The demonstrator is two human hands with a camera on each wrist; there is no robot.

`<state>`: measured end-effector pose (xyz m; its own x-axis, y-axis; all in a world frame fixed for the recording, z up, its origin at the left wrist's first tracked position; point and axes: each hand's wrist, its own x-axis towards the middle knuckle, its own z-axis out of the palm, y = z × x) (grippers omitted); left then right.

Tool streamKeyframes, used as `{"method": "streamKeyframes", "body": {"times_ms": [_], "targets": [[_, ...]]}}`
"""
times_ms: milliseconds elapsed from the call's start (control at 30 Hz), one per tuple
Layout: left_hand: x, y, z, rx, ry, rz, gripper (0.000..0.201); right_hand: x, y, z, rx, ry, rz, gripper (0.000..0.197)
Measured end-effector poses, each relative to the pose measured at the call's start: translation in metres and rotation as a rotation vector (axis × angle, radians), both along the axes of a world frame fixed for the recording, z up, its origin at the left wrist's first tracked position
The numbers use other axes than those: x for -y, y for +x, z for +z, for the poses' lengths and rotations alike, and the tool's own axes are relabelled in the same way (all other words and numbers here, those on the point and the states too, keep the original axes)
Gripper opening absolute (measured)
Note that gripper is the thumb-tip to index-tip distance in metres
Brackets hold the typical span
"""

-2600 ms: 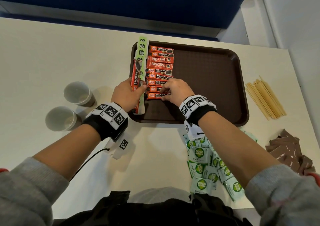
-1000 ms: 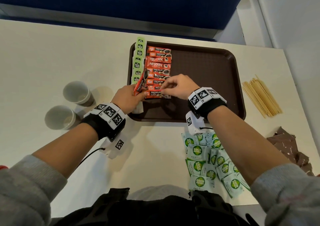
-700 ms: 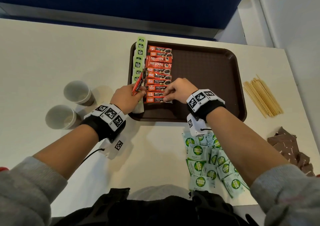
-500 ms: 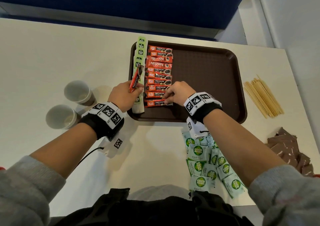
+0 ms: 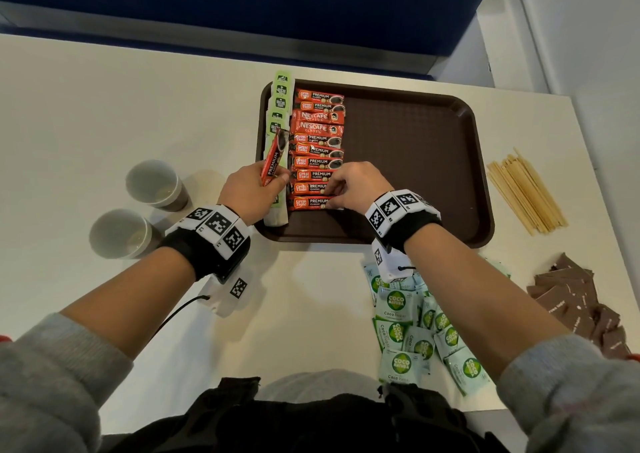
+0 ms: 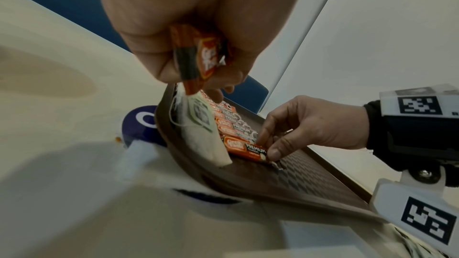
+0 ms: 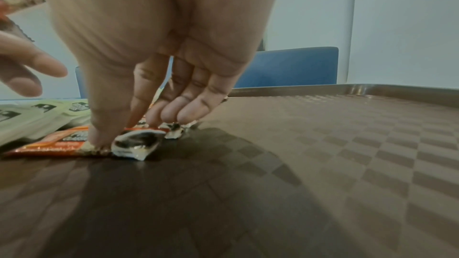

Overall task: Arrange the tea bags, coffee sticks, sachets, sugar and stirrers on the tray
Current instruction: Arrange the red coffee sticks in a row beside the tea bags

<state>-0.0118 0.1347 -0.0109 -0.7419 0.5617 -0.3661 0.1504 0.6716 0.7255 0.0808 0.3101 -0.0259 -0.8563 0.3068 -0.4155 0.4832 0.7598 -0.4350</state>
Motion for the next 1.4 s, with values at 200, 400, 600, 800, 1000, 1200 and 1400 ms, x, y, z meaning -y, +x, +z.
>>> {"method": "streamKeyframes", "body": {"times_ms": [200,400,600,800,1000,1200,1400], "targets": [[0.000,0.001,0.001,0.006,0.002,0.007,0.021,0.002,-0.001,-0.003,0.017,0.001,0.009,0.022],[0.000,0.002,0.002,0.011,0.003,0.017,0.023,-0.002,0.000,-0.006,-0.097,0.030,-0.052,0.025],[-0.001,0.003,0.001,0.017,0.001,0.016,0.021,-0.010,-0.001,-0.014,-0.217,0.024,-0.320,0.025],[0.000,0.002,0.000,0.008,0.008,0.010,0.020,-0.006,0.001,-0.018,-0.184,-0.027,-0.364,0.023],[0.000,0.001,-0.002,0.004,0.015,-0.007,0.021,-0.007,0.000,-0.016,-0.188,-0.050,-0.368,0.025],[-0.001,0.002,-0.005,0.023,0.025,-0.006,0.010,-0.007,-0.001,-0.013,-0.230,0.005,-0.339,0.026],[-0.003,0.003,-0.004,0.073,-0.012,-0.068,0.019,0.001,-0.007,0.012,-0.356,-0.126,-0.203,0.053]]}}
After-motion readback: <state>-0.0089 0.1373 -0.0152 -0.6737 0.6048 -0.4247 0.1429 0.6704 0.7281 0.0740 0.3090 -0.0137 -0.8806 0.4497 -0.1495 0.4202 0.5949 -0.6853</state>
